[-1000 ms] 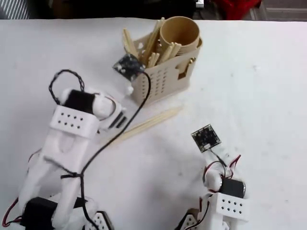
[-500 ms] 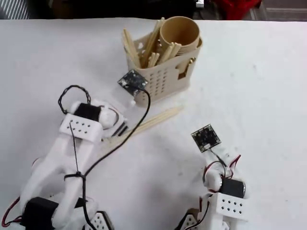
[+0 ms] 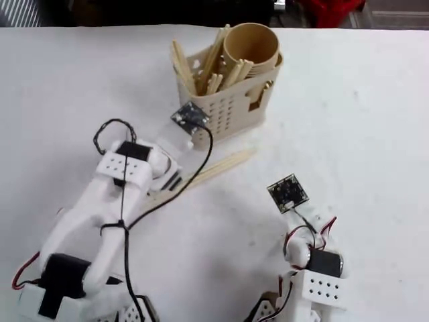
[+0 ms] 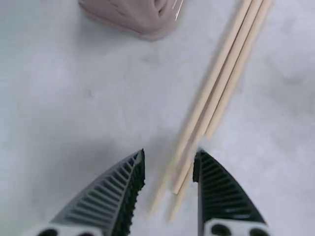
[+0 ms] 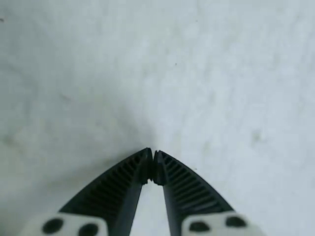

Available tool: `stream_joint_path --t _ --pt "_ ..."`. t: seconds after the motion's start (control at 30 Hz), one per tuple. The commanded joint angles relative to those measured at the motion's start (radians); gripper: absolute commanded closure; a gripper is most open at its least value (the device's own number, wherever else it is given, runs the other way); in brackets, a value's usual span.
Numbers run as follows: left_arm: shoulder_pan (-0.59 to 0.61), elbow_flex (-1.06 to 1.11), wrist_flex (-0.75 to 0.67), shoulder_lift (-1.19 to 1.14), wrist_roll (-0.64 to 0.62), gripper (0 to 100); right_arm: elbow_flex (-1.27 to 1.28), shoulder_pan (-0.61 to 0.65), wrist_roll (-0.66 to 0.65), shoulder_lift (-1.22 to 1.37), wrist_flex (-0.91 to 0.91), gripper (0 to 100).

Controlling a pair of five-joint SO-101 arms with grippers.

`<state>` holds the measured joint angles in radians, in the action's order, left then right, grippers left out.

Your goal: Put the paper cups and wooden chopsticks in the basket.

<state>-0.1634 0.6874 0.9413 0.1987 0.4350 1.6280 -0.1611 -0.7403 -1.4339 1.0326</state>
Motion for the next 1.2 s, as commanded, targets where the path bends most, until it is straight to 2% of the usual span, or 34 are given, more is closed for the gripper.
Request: stream_joint_path --t 0.0,0.73,1.0,1.17 --pt "-0.002 0.003 -0.014 0.001 0.014 83 -0.005 -0.002 -0.009 -0.008 -0.018 98.2" --pt "-0.002 0.057 -0.015 0.001 0.014 83 -0.005 -0.002 -0.003 -0.008 -0.018 98.2" --pt "-0.002 0.023 -0.06 -0.061 0.015 83 -0.005 -0.002 -0.005 -0.008 -0.018 98.2" --pt "0.002 -0.035 0.02 -0.13 0.015 83 -0.005 -0.002 -0.005 -0.008 -0.018 98.2"
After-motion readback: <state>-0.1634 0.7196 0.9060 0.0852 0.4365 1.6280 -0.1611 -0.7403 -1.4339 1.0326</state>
